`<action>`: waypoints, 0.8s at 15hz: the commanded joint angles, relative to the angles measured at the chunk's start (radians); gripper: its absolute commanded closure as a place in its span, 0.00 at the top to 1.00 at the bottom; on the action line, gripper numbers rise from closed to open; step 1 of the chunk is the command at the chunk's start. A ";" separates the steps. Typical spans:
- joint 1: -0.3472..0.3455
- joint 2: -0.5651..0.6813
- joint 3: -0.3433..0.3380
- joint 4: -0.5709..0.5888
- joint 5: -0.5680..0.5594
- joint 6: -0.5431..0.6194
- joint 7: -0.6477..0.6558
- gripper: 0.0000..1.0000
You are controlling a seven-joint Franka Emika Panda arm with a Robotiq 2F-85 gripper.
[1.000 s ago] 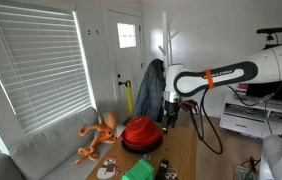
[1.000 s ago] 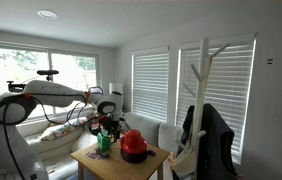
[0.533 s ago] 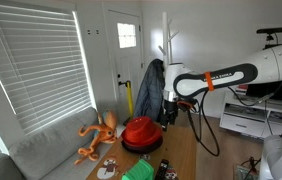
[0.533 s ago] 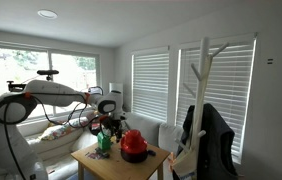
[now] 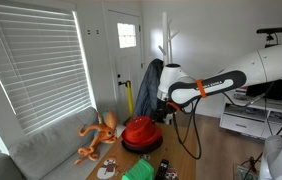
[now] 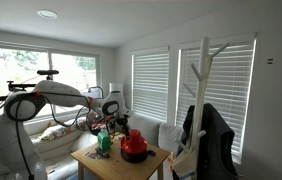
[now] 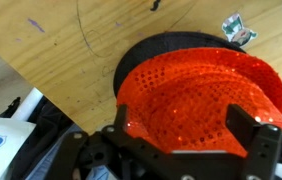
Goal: Swap the hats, put the red hat at the bottom and black on top
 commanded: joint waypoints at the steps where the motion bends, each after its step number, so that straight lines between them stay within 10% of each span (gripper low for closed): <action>1: 0.000 0.037 0.007 0.035 0.066 0.093 0.079 1.00; 8: 0.000 0.080 0.001 0.040 0.192 0.171 0.183 1.00; 12: -0.002 0.099 -0.009 0.036 0.234 0.205 0.192 0.78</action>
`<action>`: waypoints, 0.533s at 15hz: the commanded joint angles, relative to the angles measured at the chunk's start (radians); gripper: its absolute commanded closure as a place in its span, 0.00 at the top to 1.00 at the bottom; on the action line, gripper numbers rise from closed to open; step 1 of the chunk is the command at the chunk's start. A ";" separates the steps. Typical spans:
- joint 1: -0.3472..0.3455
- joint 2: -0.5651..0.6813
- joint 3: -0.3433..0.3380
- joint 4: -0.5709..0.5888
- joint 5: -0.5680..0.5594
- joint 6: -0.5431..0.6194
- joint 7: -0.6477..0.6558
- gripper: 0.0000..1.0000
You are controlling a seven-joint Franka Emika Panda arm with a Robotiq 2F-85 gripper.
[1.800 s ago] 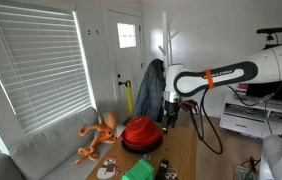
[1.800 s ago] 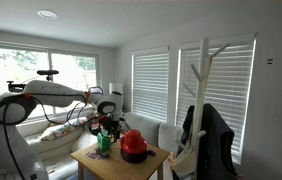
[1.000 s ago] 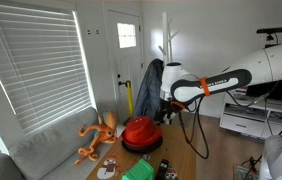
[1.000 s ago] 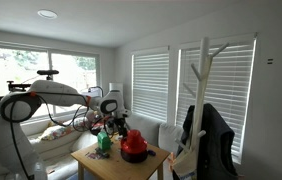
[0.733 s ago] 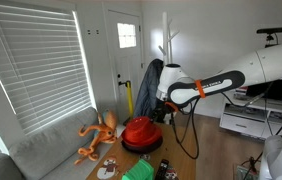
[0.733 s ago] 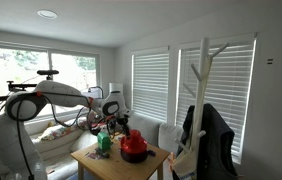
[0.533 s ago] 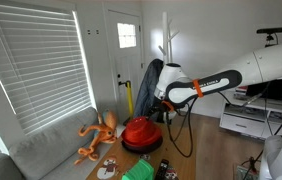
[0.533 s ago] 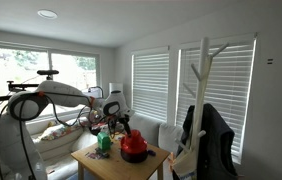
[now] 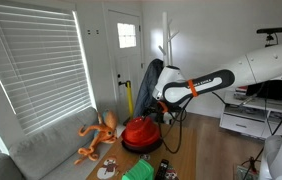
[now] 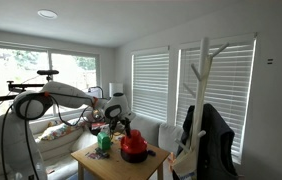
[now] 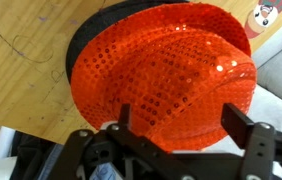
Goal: Swap the hats, put the red hat at the bottom and black on top
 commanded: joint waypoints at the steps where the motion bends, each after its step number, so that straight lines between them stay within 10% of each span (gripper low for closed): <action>1: -0.001 0.027 -0.013 0.012 0.065 0.032 0.009 0.60; 8: -0.003 0.031 -0.036 0.009 0.126 0.037 0.001 0.13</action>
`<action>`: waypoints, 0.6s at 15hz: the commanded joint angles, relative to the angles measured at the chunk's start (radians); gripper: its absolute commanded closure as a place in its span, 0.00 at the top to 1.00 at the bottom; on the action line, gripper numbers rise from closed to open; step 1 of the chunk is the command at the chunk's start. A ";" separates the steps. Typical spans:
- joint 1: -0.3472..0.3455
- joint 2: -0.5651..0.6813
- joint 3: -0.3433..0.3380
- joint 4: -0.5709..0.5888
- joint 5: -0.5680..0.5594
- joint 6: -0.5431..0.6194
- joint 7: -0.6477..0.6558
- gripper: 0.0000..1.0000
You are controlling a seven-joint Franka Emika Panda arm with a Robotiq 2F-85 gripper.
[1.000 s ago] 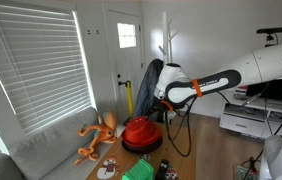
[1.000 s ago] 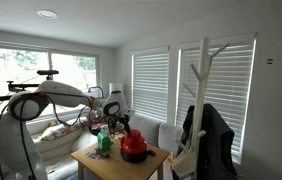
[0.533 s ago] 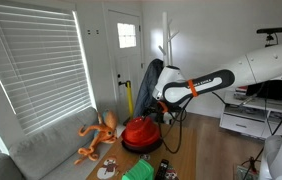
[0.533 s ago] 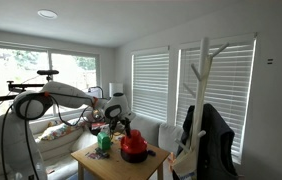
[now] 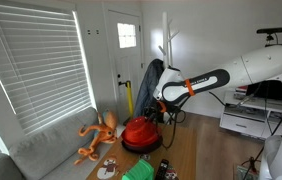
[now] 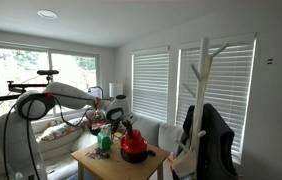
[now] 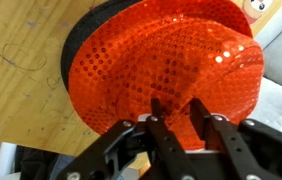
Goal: Swap the hats, put the red hat at the bottom and black on top
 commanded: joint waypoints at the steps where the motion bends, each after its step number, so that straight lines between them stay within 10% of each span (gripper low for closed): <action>1: -0.002 0.001 -0.011 0.007 0.055 0.003 -0.004 0.05; 9: -0.002 -0.042 -0.025 0.000 0.093 -0.017 -0.013 0.01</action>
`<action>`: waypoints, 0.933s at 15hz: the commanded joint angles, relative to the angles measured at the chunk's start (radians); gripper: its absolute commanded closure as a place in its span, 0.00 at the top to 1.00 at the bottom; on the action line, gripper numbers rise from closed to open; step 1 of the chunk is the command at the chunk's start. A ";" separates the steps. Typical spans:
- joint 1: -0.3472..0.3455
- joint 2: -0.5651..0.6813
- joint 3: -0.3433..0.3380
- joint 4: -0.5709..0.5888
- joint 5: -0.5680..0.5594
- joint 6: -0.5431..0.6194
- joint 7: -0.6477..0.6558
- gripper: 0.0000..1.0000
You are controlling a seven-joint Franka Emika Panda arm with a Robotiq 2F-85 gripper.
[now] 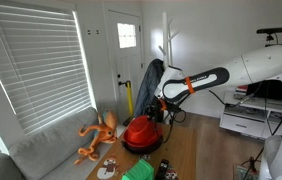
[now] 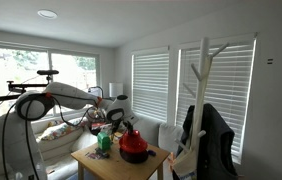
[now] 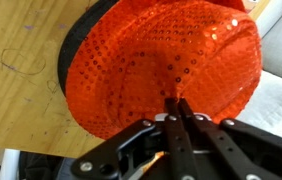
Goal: Swap the hats, put the red hat at the bottom and black on top
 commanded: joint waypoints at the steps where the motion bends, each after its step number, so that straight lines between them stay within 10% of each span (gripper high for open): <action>1: -0.001 -0.059 -0.001 -0.002 0.034 -0.024 -0.013 0.01; 14: -0.008 -0.380 0.008 -0.095 -0.003 -0.229 -0.138 0.01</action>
